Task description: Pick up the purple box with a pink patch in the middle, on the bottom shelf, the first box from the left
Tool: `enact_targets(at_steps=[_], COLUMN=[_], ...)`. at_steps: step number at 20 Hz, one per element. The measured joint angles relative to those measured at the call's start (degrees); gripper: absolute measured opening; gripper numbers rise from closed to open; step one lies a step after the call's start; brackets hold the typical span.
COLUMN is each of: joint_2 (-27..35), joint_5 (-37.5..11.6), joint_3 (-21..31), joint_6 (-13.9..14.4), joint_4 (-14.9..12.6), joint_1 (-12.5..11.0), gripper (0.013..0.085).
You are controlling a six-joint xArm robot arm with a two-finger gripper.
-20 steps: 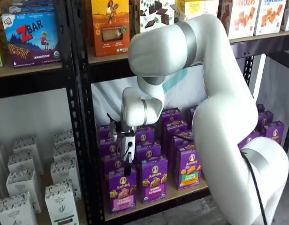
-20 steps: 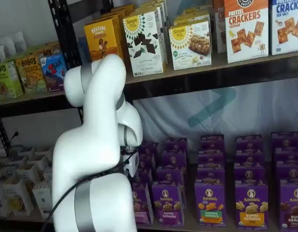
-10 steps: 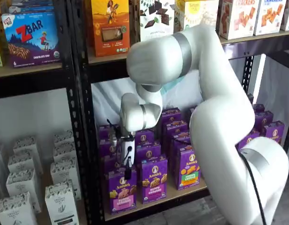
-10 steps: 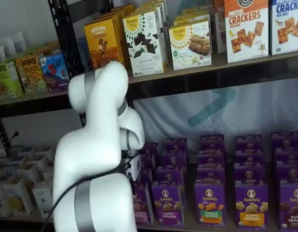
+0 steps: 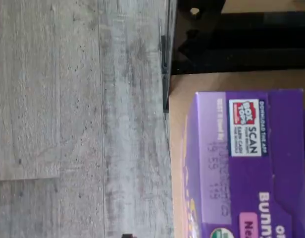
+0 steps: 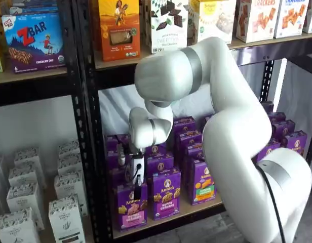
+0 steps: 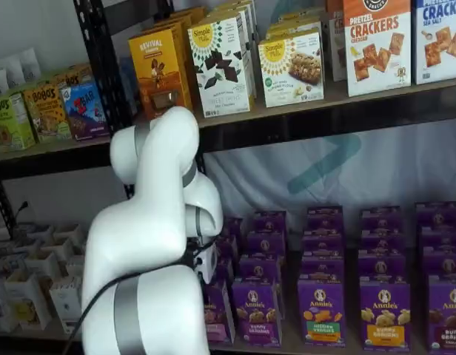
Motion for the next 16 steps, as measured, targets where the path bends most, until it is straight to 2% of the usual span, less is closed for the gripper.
enact_targets(at_steps=[10,16], joint_2=[2.9,3.7], joint_5=[-0.9,-1.6], joint_3=[-2.2,-2.5], joint_6=[2.0,1.4], joint_4=[-1.5,-0.7], joint_1=[0.7,0.9], gripper=[0.0850,0.0850])
